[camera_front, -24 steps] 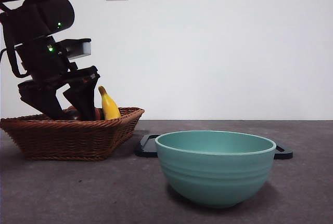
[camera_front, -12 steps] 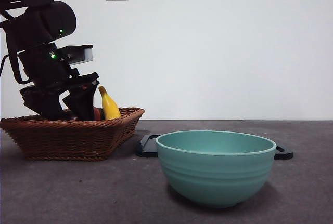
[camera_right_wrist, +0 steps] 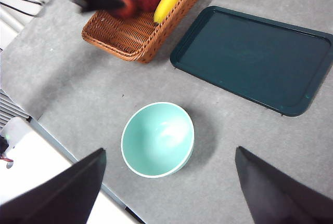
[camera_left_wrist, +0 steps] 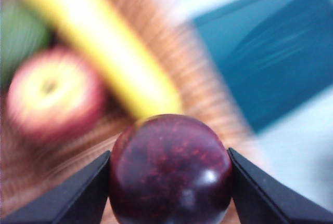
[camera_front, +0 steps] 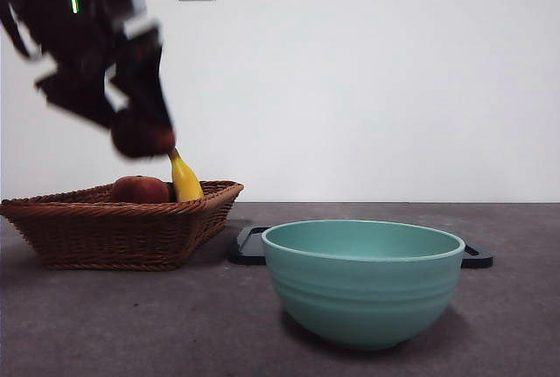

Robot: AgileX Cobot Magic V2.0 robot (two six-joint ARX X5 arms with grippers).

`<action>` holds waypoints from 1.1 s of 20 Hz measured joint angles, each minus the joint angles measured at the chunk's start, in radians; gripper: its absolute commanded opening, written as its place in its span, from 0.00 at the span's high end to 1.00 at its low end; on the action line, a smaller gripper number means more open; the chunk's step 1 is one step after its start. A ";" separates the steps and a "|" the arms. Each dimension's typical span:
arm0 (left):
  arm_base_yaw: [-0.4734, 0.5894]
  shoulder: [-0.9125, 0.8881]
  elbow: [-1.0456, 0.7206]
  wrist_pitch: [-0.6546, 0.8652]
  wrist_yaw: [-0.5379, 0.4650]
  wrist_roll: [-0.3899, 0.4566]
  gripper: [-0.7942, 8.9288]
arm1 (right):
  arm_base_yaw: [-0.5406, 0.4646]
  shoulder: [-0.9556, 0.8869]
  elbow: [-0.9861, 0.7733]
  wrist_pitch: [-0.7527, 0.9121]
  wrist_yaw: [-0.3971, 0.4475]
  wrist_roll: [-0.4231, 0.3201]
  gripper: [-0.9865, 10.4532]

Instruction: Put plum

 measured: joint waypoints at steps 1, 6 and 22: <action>-0.016 -0.047 0.001 -0.016 0.024 -0.006 0.64 | 0.000 0.000 0.000 0.000 0.000 0.000 0.57; -0.178 -0.244 0.001 -0.131 0.061 -0.019 0.64 | 0.000 0.000 0.000 0.000 0.000 0.000 0.57; -0.586 0.055 0.002 -0.066 0.048 0.013 0.64 | 0.000 0.000 0.000 0.000 0.000 0.000 0.57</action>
